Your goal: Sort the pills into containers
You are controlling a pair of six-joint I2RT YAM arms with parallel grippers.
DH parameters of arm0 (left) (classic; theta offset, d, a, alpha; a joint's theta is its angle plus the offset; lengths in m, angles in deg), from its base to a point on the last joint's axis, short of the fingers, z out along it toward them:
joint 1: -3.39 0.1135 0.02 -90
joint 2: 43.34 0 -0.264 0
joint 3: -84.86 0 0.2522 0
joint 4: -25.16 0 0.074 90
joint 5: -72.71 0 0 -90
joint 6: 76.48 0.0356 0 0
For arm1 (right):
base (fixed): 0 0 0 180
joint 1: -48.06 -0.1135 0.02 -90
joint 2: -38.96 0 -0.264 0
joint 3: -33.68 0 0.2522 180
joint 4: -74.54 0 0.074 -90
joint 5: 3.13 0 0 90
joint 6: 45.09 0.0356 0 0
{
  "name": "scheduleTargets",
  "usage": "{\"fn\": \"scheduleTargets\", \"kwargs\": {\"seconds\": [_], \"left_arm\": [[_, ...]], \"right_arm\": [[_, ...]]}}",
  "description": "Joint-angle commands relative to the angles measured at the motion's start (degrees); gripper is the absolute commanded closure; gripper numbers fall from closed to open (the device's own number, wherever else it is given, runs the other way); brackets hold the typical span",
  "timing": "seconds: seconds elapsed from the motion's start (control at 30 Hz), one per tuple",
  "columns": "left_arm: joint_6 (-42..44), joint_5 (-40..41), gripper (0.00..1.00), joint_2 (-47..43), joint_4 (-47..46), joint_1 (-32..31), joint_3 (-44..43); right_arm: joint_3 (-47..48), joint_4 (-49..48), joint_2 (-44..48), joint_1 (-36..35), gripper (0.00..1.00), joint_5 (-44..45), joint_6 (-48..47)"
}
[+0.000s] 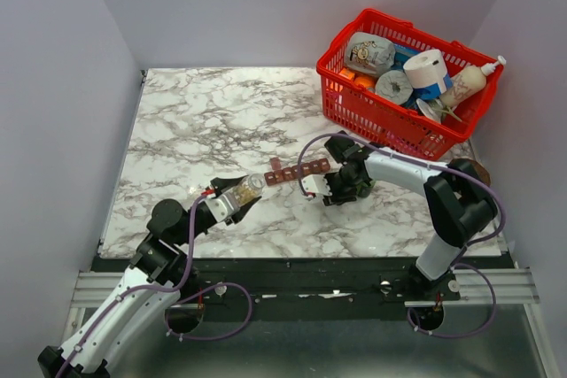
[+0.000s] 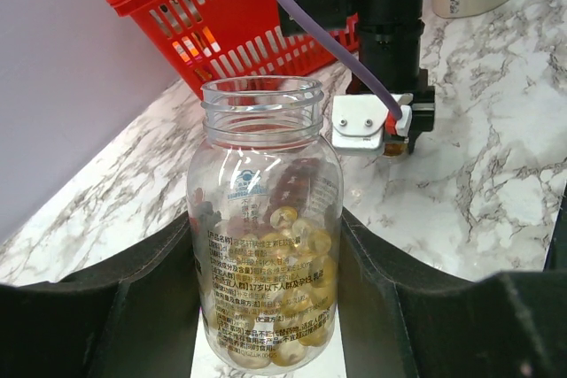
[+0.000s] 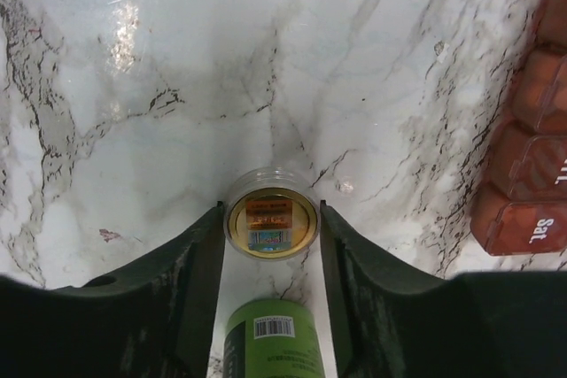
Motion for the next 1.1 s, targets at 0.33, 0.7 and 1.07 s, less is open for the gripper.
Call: {"fn": "scheduleTargets", "kwargs": {"seconds": [0.33,0.7,1.07], "left_arm": [[-5.13,-13.77,1.00,7.88,-5.14,0.10,-2.02],[-16.46,-23.45,1.00,19.31,-14.90,-0.78,-4.92],[-21.92,-23.89,1.00,22.39,-17.98,-3.06,-5.97]], "right_arm": [[14.75,14.53,10.50,-0.09,0.80,-23.98,9.48],[29.89,25.73,15.18,-2.28,0.81,-47.73,9.57],[31.83,20.28,13.34,-6.41,0.81,-45.11,13.97]]}}
